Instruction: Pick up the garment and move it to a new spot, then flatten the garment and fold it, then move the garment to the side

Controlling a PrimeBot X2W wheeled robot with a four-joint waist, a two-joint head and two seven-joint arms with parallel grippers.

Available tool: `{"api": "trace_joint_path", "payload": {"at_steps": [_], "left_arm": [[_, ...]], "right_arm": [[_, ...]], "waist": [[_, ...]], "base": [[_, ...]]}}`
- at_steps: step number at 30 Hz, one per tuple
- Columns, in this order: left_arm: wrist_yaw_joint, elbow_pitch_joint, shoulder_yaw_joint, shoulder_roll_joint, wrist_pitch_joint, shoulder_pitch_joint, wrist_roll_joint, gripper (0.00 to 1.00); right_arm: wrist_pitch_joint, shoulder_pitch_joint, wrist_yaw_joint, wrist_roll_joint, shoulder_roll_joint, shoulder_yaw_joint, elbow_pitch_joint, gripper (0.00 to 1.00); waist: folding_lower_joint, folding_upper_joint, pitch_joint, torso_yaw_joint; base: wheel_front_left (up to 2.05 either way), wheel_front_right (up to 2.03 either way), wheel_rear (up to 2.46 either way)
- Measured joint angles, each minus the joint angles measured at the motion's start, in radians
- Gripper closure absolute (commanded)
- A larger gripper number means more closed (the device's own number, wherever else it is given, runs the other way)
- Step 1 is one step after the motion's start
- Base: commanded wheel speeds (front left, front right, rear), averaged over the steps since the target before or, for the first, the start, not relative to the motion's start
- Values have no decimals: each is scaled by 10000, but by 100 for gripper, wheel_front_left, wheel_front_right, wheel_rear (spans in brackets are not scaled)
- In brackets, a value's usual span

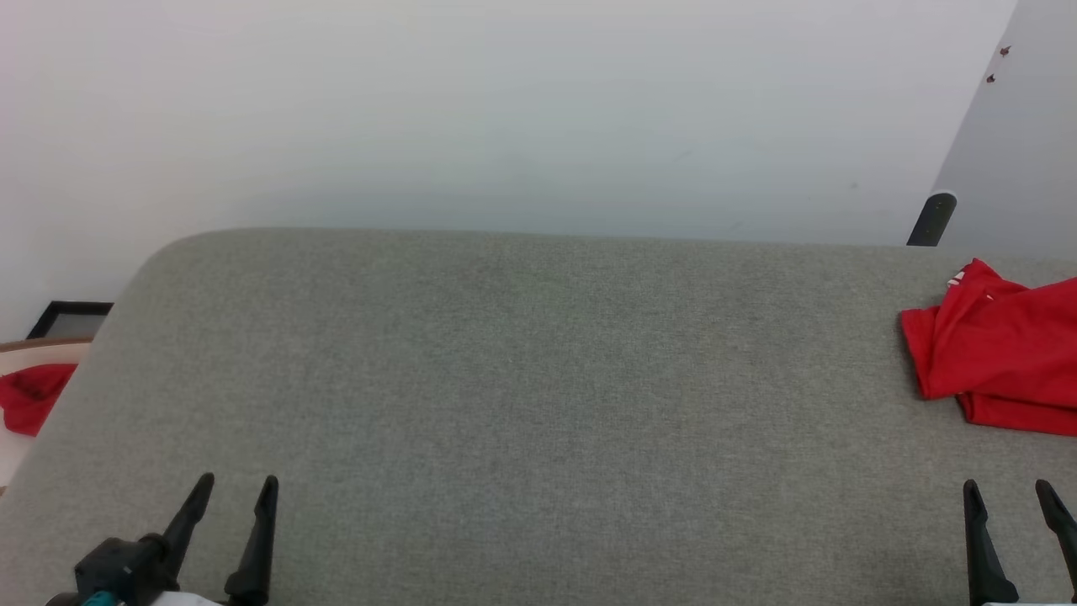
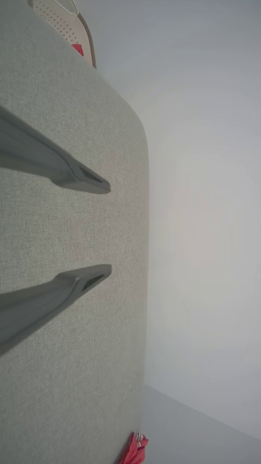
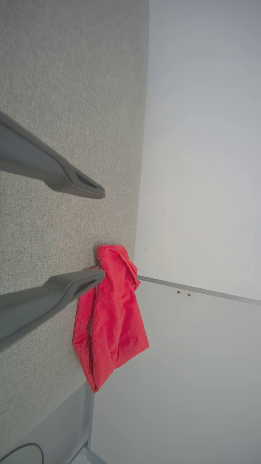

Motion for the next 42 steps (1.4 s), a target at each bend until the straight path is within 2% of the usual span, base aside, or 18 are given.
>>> {"api": "trace_joint_path", "payload": {"at_steps": [13,14,21,42], "left_arm": [[-2,140,65,-21,2,30,213,0],[0,142,104,-44,0,30,261,100],[-10,685,-86,-612,155,384,182,100],[-8,575,351,-1285,1112,59,-3026,100]], "right_arm": [[-115,5,0,98,-38,79,159,0],[-130,5,0,102,-44,88,163,100],[17,23,0,209,261,146,796,100],[890,-296,0,4107,474,232,863,100]], "waist": [[0,0,-54,-72],[0,0,-56,-70],[0,0,-49,-79],[0,0,65,-196]], "base": [[0,0,0],[0,0,0],[0,0,0],[0,0,0]]}}
